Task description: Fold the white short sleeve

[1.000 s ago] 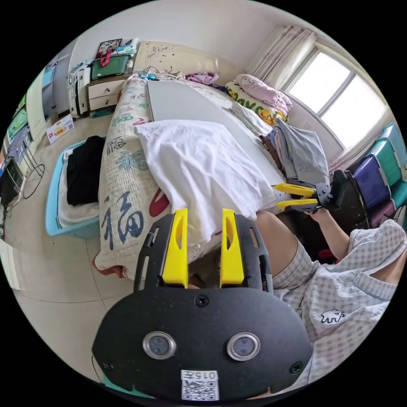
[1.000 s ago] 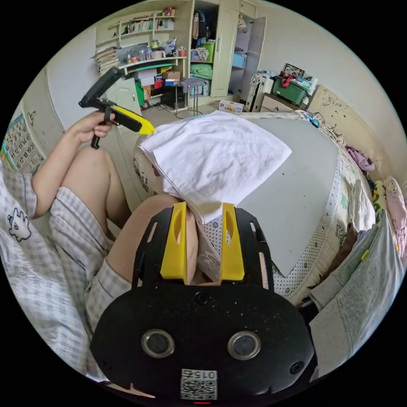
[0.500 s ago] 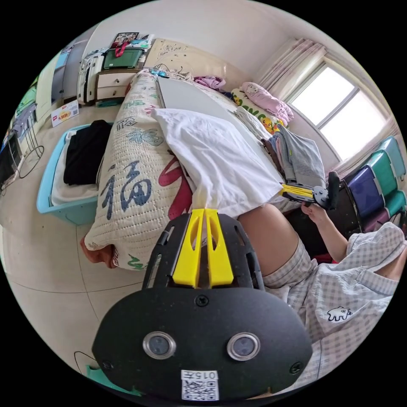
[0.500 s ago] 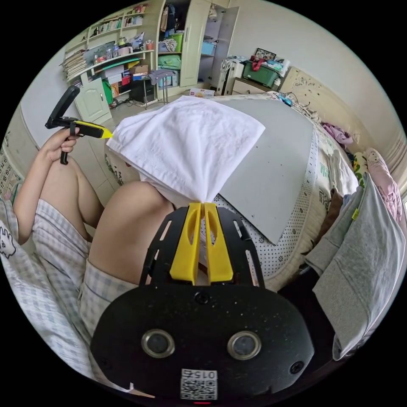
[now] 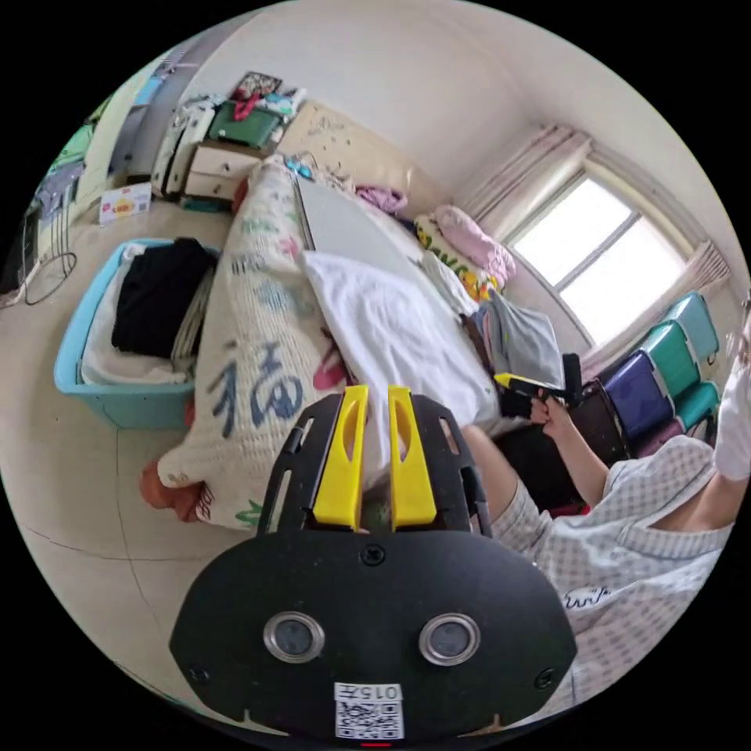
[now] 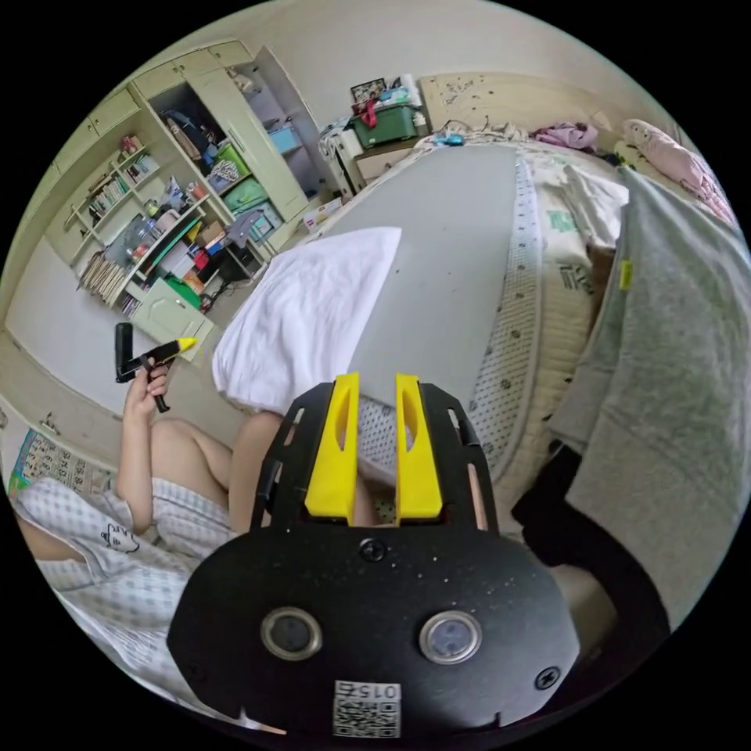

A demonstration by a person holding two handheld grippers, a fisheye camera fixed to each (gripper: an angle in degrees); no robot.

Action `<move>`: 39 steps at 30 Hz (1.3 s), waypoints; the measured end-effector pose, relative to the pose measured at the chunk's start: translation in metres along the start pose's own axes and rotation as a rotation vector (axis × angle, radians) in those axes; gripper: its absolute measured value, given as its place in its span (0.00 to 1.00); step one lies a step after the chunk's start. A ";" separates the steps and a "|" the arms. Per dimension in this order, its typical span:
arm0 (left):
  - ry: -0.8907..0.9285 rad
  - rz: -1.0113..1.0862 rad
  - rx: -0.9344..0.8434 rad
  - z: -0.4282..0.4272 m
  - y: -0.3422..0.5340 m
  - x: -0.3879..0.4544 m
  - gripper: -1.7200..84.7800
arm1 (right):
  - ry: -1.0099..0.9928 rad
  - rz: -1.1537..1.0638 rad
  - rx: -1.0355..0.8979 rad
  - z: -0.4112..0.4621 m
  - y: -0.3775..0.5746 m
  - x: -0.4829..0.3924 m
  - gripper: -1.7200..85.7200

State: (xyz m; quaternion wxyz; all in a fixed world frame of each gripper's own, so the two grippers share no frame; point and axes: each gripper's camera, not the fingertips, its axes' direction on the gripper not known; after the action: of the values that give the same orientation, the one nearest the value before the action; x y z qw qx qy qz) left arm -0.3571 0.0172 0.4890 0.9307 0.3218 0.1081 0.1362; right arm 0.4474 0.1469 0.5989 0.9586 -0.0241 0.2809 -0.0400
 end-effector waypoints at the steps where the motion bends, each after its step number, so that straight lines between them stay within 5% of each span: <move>1: -0.029 0.013 0.051 -0.013 -0.014 0.006 0.09 | 0.005 -0.006 0.017 -0.005 -0.013 0.003 0.12; 7: -0.103 0.030 0.139 -0.016 -0.105 0.015 0.10 | 0.021 -0.070 0.079 0.003 -0.096 -0.003 0.13; 20: -0.301 0.023 -0.081 0.127 -0.162 -0.008 0.12 | 0.117 -0.108 -0.090 0.123 -0.232 0.000 0.12; 26: -0.202 0.016 -0.108 0.147 -0.166 -0.011 0.12 | 0.146 -0.140 -0.087 0.132 -0.240 0.007 0.02; 39: -0.255 0.061 -0.162 0.172 -0.157 0.018 0.10 | 0.230 -0.152 -0.060 0.126 -0.222 0.012 0.07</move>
State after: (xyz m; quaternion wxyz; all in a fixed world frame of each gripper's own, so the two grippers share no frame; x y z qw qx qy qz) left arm -0.2617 -0.1936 0.5203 0.9553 0.2633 -0.0321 0.1306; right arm 0.5114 -0.0723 0.7136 0.9131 -0.0692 0.3874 -0.1064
